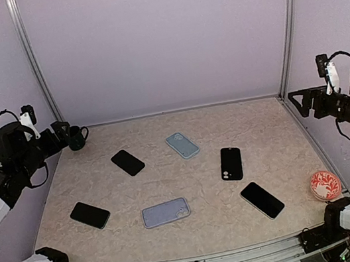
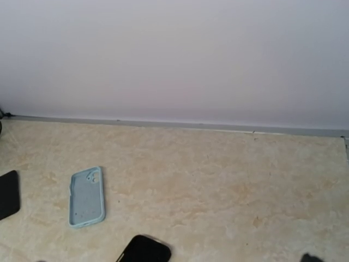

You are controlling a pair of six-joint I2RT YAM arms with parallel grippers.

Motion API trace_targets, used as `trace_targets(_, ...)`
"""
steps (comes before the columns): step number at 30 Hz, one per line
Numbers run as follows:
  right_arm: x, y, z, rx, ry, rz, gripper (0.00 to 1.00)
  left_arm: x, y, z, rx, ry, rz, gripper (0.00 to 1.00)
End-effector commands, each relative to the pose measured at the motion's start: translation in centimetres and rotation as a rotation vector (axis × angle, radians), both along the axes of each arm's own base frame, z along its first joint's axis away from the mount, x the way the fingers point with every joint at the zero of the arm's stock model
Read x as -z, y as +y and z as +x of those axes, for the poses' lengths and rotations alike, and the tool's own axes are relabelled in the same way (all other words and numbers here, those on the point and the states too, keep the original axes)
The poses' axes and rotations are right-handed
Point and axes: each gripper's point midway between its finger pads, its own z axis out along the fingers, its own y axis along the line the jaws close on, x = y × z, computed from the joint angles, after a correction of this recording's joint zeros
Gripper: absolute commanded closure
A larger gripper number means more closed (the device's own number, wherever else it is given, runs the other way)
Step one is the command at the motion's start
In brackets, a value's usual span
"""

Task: Put the phone into the phone case
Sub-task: Pick up the phone case from the center of the board.

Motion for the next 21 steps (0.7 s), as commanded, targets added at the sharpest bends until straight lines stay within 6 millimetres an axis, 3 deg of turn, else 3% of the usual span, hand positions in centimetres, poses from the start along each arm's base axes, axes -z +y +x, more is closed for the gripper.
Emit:
trace_targets(1,-0.7,-0.6,-0.2,0.026,-0.005,-0.008,0.01,-0.9,0.0,0.0,0.020,-0.004,-0.050,0.01)
trace_targets(5,-0.9,-1.1,-0.3,0.068,0.009,0.054,0.01,-1.0,-0.1,0.2,0.026,-0.005,-0.089,0.01)
trace_targets(10,-0.5,0.8,-1.1,-0.050,0.006,0.064,0.01,-0.5,-0.2,0.7,0.028,0.014,-0.120,0.01)
trace_targets(13,-0.1,0.9,-1.2,-0.057,0.021,0.050,0.01,0.0,-0.1,1.1,0.019,0.028,-0.124,0.01)
trace_targets(21,0.2,1.4,-1.2,-0.085,0.032,0.101,0.01,2.4,0.5,2.6,-0.050,0.123,-0.140,0.01)
